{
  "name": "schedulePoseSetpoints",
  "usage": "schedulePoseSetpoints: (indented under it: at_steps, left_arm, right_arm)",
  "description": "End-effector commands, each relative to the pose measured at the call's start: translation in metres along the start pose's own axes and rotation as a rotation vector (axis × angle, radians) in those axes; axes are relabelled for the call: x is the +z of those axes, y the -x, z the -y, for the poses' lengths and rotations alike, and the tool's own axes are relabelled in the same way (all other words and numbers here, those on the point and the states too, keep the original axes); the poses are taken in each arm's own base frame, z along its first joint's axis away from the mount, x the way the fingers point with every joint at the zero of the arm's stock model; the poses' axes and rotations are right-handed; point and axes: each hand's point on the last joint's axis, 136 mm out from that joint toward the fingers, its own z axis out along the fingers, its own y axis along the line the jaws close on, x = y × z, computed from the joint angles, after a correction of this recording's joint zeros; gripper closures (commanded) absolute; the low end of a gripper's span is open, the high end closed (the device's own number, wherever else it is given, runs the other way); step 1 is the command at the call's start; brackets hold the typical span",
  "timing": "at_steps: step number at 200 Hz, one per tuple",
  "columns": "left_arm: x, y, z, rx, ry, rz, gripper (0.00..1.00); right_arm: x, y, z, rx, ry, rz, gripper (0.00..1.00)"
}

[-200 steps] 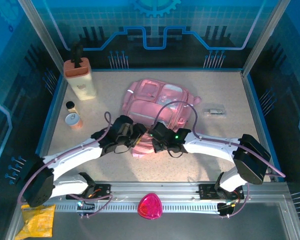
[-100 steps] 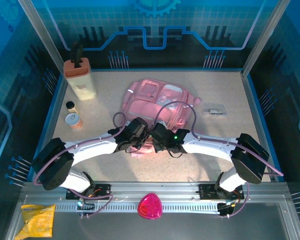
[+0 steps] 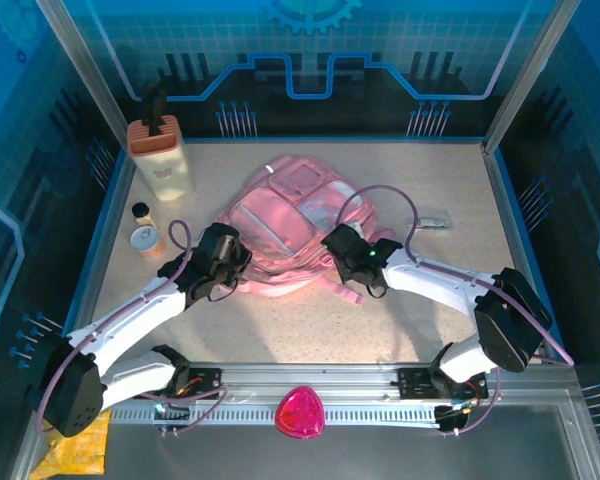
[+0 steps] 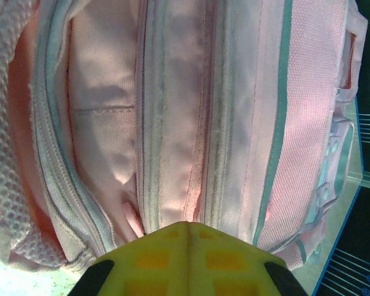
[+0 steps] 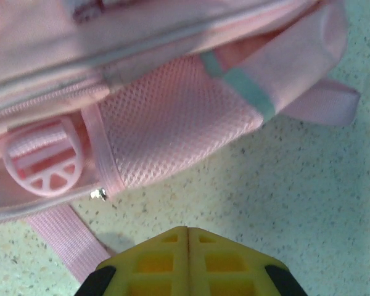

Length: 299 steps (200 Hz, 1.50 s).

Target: Pack books, pencil case, and school supplies into a backpack

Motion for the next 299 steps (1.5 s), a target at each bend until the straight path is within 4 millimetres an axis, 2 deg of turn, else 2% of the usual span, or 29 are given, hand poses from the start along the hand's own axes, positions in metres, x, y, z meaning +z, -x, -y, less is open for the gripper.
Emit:
schedulePoseSetpoints:
  at_steps: [1,13,31,40,46,63,78,83,102,137,171,194,212,225,245,267,299]
  left_arm:
    - [0.002,-0.016,0.008,0.019,-0.051,-0.101,1.00]
    - [0.001,-0.020,0.019,-0.016,-0.092,-0.120,1.00]
    - [-0.002,-0.023,0.035,-0.028,-0.137,-0.131,1.00]
    - [-0.003,-0.023,0.034,0.004,-0.114,-0.132,0.99]
    - [-0.004,-0.020,0.030,0.037,-0.080,-0.117,0.93]
    - [-0.006,-0.013,0.001,0.064,0.060,-0.082,0.87]
    - [0.000,-0.013,-0.007,0.046,0.041,-0.085,0.70]
    - [0.003,-0.014,-0.009,0.032,0.036,-0.089,0.68]
    - [0.017,-0.012,-0.015,-0.005,0.046,-0.108,0.65]
    - [0.038,0.000,-0.019,-0.028,0.098,-0.106,0.66]
    - [0.054,0.012,-0.010,-0.031,0.087,-0.090,0.62]
    - [0.067,0.009,-0.003,-0.043,0.081,-0.113,0.64]
    - [0.071,0.009,0.003,-0.061,0.066,-0.122,0.80]
    - [0.070,0.008,0.011,-0.068,0.042,-0.129,0.87]
    - [0.059,0.011,0.025,-0.085,0.002,-0.125,1.00]
    - [0.040,0.011,0.043,-0.120,-0.061,-0.129,1.00]
    - [0.007,0.013,0.069,-0.173,-0.160,-0.106,1.00]
  right_arm:
    - [-0.024,0.015,-0.064,-0.066,0.266,0.055,1.00]
    - [-0.035,0.009,-0.088,-0.045,0.341,0.018,1.00]
    - [-0.047,0.003,-0.119,-0.023,0.452,0.001,0.91]
    - [-0.048,0.001,-0.129,-0.031,0.483,0.006,0.84]
    - [-0.046,-0.001,-0.130,-0.026,0.474,-0.004,0.82]
    - [-0.038,-0.004,-0.121,-0.014,0.422,-0.023,0.81]
    - [-0.038,-0.006,-0.121,-0.004,0.439,-0.015,0.76]
    - [-0.040,-0.006,-0.123,-0.002,0.452,-0.010,0.75]
    - [-0.041,-0.006,-0.121,0.002,0.448,-0.014,0.73]
    - [-0.043,-0.008,-0.113,0.023,0.442,-0.002,0.68]
    - [-0.042,-0.009,-0.106,0.044,0.444,-0.006,0.66]
    - [-0.041,-0.007,-0.103,0.055,0.444,-0.002,0.66]
    - [-0.042,-0.006,-0.103,0.055,0.448,0.002,0.66]
    - [-0.041,-0.007,-0.100,0.051,0.434,0.002,0.65]
    - [-0.041,-0.008,-0.095,0.046,0.411,0.007,0.63]
    - [-0.045,-0.006,-0.094,0.063,0.418,0.005,0.58]
    - [-0.044,-0.004,-0.121,0.138,0.544,-0.030,0.52]
